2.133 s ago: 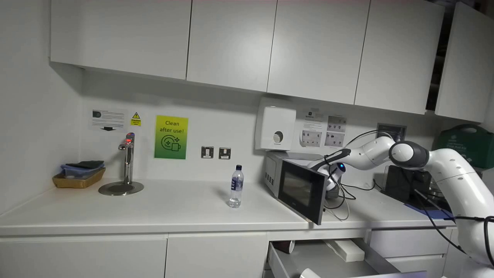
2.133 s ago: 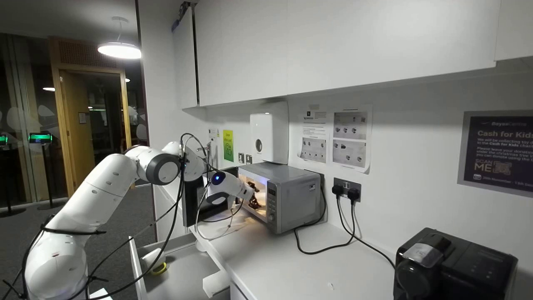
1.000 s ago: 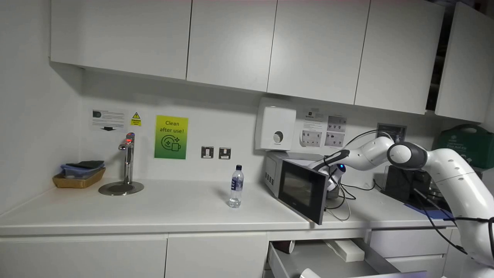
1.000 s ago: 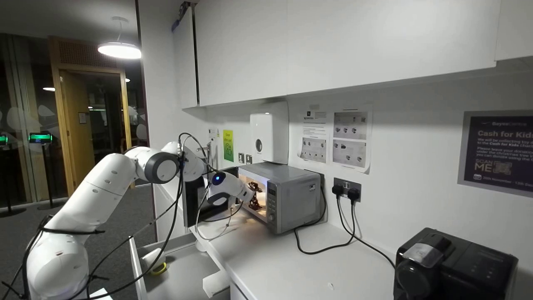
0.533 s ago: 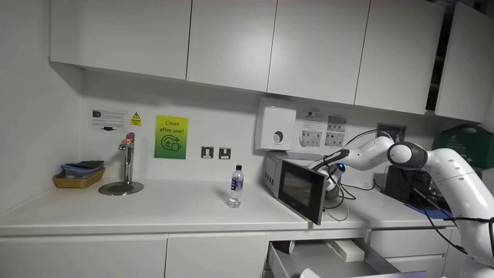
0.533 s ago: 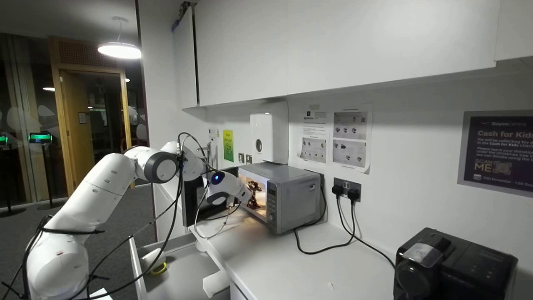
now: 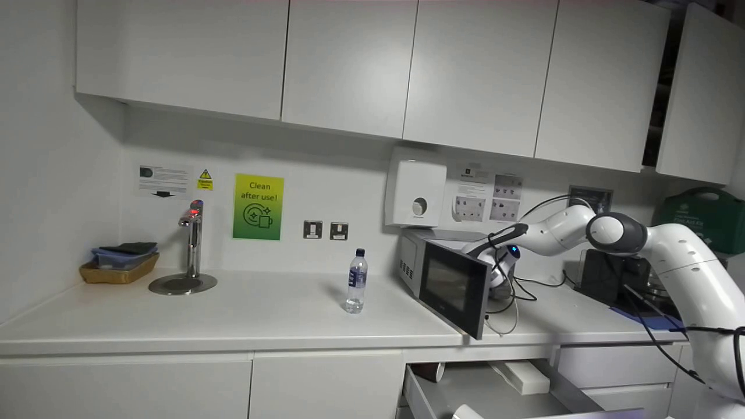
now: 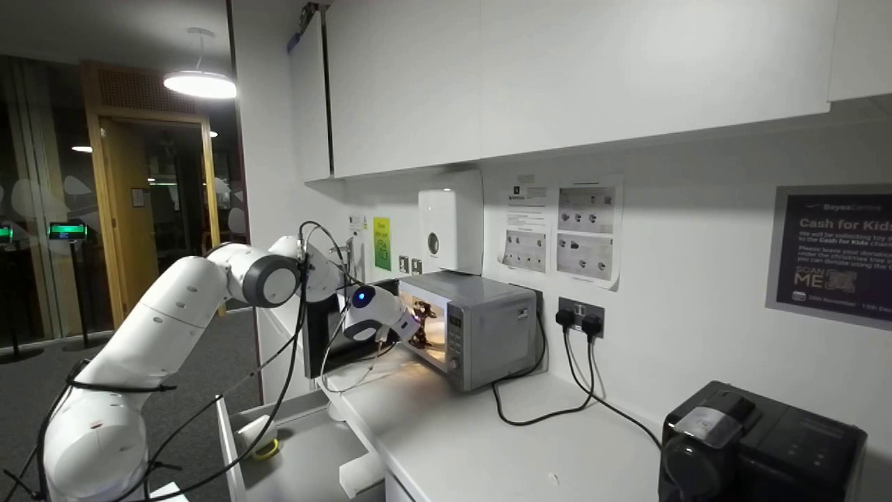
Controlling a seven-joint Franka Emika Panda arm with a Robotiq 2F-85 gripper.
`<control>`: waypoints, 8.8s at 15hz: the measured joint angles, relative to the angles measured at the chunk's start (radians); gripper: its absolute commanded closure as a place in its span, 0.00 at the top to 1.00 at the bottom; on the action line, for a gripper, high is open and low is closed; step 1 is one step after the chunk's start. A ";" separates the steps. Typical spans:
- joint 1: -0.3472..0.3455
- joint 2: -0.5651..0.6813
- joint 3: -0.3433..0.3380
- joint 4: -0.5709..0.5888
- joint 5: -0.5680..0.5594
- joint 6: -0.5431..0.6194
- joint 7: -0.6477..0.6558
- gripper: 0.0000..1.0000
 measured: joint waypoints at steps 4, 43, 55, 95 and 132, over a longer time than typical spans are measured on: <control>-0.039 -0.001 0.041 0.000 0.000 0.000 0.036 1.00; -0.150 0.006 0.155 -0.024 -0.002 -0.002 0.081 0.62; -0.154 0.012 0.157 -0.035 -0.002 -0.002 0.081 0.40; -0.220 0.019 0.256 -0.064 -0.037 -0.004 0.074 0.01; -0.231 -0.294 0.250 -0.368 -0.011 -0.004 0.077 0.03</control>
